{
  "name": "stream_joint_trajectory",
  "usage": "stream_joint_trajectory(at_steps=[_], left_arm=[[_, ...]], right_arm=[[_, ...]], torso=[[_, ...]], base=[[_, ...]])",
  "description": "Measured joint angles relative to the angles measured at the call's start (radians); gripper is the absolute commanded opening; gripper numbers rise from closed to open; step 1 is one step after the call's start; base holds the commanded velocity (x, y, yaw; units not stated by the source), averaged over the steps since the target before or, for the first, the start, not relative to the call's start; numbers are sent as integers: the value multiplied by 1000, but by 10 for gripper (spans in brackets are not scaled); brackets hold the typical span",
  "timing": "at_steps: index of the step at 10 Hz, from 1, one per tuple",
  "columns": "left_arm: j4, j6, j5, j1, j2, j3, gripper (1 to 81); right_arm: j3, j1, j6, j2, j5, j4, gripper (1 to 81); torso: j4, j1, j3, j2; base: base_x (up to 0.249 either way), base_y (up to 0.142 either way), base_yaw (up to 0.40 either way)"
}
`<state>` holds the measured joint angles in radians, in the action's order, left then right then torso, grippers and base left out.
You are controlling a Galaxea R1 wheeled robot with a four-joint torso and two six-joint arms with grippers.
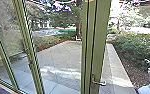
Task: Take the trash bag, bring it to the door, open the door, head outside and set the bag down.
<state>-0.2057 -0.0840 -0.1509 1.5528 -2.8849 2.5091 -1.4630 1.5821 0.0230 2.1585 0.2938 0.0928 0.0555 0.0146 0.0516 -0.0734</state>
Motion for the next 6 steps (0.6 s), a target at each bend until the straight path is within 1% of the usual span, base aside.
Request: stream_joint_trajectory(at_steps=[6], left_arm=[[0,0,0,0,-4,0,10]], right_arm=[[257,-92,0,-225,1,0,811]], torso=[[0,0,0,0]], base=[[0,0,0]])
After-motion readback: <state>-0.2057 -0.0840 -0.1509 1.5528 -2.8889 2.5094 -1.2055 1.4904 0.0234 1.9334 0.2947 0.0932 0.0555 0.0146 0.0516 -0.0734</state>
